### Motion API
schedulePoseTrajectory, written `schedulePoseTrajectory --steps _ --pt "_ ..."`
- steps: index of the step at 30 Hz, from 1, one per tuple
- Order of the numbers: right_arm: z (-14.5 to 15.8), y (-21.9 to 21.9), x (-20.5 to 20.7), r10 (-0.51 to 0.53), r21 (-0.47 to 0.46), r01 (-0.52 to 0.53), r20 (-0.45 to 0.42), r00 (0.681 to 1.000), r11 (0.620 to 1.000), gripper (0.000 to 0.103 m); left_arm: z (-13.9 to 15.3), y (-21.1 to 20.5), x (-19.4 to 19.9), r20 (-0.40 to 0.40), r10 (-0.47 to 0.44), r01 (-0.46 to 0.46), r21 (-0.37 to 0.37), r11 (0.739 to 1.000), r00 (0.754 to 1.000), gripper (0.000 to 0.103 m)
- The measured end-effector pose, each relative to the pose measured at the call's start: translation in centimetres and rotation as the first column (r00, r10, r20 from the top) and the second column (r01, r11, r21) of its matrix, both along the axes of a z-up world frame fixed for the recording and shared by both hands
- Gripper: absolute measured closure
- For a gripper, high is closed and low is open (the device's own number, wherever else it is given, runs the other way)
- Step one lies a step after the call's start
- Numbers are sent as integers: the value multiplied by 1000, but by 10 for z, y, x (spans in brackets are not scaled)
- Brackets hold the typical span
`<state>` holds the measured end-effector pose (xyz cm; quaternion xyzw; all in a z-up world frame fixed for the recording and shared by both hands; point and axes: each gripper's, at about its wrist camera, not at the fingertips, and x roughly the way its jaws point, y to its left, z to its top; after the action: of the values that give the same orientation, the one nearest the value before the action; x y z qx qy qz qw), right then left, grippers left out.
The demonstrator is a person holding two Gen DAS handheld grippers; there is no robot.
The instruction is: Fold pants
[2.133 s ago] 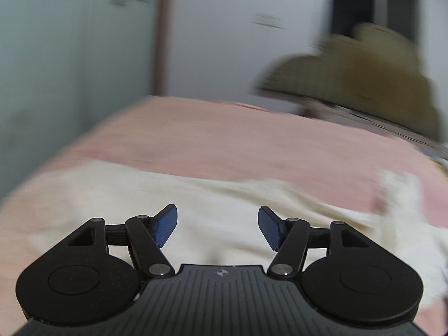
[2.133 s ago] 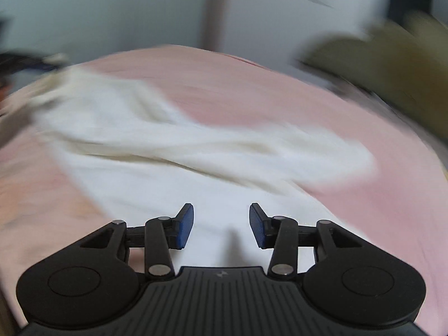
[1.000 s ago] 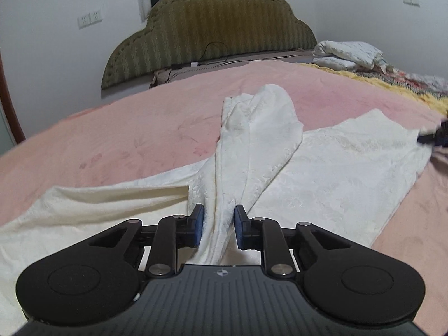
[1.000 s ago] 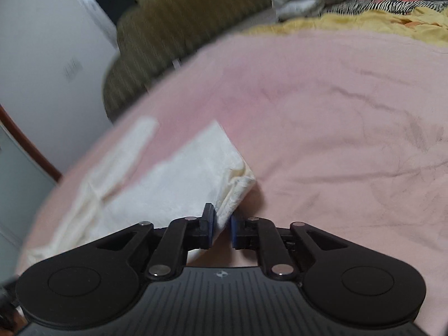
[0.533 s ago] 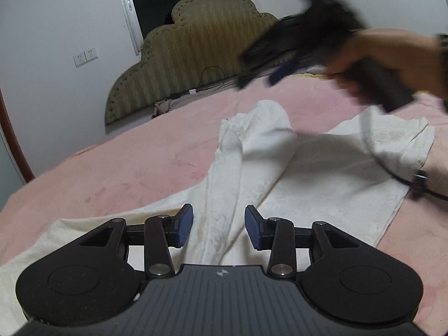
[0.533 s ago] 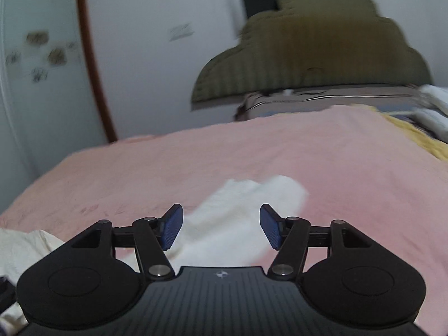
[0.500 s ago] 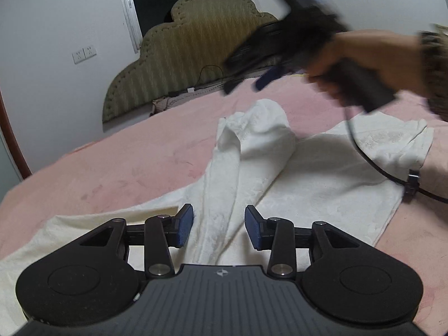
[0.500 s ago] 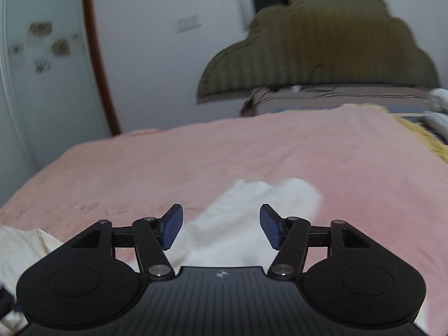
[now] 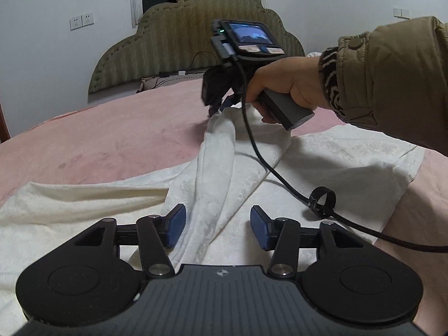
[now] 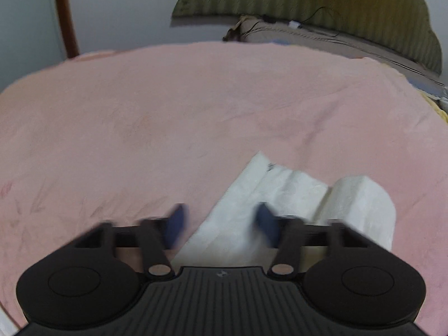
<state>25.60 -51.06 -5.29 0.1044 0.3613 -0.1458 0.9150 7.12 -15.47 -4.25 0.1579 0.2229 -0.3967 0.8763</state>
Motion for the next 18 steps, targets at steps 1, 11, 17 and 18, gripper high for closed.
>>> schedulePoseTrajectory --steps 1,11,17,18 --pt "3 -5 -8 -16 44 14 39 999 999 91 0 1 -1 2 -1 1 -5 1000 1000 47" --pt "17 -71 -172 -239 413 63 390 889 909 95 6 -6 -21 133 -27 25 21 999 991 47" --pt "-16 -97 -263 -360 565 76 411 838 821 95 -1 -32 -25 172 -19 -7 147 989 985 63" --pt "-25 -102 -272 -377 586 94 382 844 805 94 -2 -36 -24 168 -19 -8 161 987 986 65"
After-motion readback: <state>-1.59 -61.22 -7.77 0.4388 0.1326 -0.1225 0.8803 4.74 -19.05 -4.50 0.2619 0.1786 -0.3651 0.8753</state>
